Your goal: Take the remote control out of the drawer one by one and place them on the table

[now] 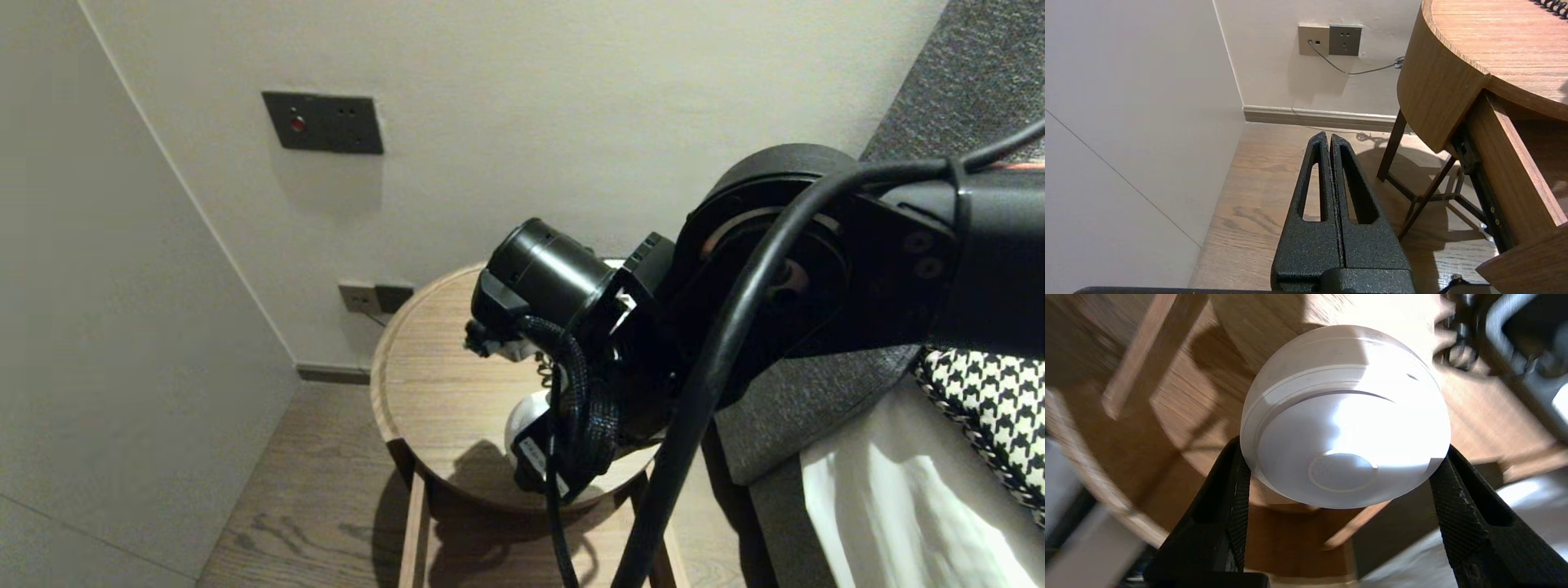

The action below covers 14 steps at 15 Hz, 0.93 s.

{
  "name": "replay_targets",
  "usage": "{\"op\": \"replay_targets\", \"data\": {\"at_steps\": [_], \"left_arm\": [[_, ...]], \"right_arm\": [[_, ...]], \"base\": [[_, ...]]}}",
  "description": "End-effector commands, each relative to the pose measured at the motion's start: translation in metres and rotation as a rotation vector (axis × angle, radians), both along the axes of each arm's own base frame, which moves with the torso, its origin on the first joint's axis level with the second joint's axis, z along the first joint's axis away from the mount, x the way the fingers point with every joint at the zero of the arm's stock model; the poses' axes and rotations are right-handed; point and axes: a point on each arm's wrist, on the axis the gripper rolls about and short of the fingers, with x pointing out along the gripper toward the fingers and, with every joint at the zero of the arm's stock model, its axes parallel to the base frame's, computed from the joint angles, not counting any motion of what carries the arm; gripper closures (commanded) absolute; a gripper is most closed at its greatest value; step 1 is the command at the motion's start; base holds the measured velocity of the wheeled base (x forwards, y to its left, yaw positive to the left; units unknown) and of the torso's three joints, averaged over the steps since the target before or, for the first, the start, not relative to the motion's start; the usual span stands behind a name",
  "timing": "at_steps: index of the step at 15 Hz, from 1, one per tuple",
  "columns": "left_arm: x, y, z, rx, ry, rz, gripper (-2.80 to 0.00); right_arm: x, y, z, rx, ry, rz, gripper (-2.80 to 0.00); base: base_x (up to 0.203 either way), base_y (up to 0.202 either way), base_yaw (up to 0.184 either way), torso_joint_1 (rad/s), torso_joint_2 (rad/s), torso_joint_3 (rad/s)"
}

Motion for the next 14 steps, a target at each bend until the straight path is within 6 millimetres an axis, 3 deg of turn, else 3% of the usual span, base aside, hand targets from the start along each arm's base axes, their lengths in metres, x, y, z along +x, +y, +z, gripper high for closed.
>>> {"op": "replay_targets", "data": {"at_steps": [1,6,14], "left_arm": [[0.0,0.0,0.0,0.0,-0.004,0.001,0.0],[0.0,0.0,0.0,0.0,-0.002,0.001,0.0],[0.0,0.0,0.0,0.0,-0.002,0.001,0.0]], "right_arm": [[0.001,0.004,-0.006,-0.072,-0.029,0.076,0.0],[0.004,0.009,-0.016,-0.21,-0.081,0.271,0.0],[0.015,0.026,-0.027,-0.215,-0.156,0.304,0.0]], "base": [[0.0,0.0,0.0,0.0,0.0,0.0],[0.0,0.0,0.0,0.0,0.0,0.0],[0.0,0.0,0.0,0.0,0.0,0.0]]}}
